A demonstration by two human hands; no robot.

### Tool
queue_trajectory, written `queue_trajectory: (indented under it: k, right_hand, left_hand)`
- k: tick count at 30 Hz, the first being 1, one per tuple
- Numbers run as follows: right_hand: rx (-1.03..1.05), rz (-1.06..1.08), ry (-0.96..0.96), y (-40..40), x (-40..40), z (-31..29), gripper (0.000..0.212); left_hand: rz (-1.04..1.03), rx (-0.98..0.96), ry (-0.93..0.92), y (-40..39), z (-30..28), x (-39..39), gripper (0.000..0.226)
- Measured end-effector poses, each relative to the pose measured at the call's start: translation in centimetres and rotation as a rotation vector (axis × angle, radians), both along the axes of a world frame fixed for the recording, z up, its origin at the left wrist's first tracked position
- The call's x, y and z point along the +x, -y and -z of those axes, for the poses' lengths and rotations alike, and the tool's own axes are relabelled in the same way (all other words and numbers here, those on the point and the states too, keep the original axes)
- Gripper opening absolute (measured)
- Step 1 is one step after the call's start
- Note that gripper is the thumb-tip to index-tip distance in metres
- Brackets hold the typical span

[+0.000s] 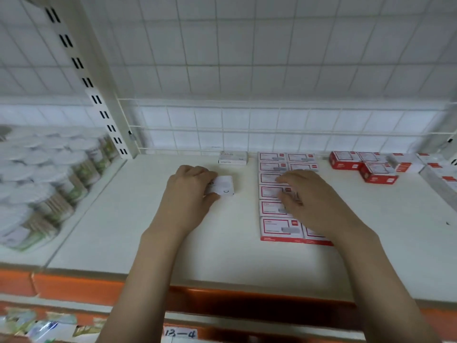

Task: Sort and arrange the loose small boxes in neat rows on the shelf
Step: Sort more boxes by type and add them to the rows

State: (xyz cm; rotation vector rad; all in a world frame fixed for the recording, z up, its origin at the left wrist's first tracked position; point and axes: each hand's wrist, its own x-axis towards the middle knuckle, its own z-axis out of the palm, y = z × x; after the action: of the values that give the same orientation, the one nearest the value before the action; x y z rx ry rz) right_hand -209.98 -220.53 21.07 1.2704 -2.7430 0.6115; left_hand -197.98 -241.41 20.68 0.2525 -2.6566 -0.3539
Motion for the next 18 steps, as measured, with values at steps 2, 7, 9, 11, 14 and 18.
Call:
queue_trajectory:
  k: [2, 7, 9, 11, 14, 18]
  right_hand:
    - [0.012, 0.013, 0.007, 1.3, 0.3, 0.0, 0.037]
    - [0.040, 0.047, 0.032, 3.3, 0.5, -0.2, 0.039]
    - [0.046, 0.067, 0.038, 3.6, 0.4, -0.1, 0.040]
    - [0.052, 0.086, 0.037, 3.8, 0.3, 0.0, 0.041]
    - [0.059, 0.103, 0.020, 3.8, 0.2, 0.1, 0.041]
    - [0.064, 0.116, 0.001, 3.9, 0.3, 0.1, 0.041]
  left_hand:
    - [-0.004, -0.029, 0.043, 2.2, -0.1, -0.8, 0.027]
    - [0.051, -0.022, 0.136, 6.7, -0.2, -4.2, 0.025]
    - [0.054, -0.013, 0.178, 7.7, -0.4, -5.4, 0.018]
    - [0.048, -0.007, 0.211, 8.3, -0.7, -6.4, 0.016]
    - [0.057, -0.010, 0.269, 9.0, -0.8, -7.4, 0.019]
    - [0.046, 0.018, 0.315, 9.9, -0.2, -8.3, 0.024]
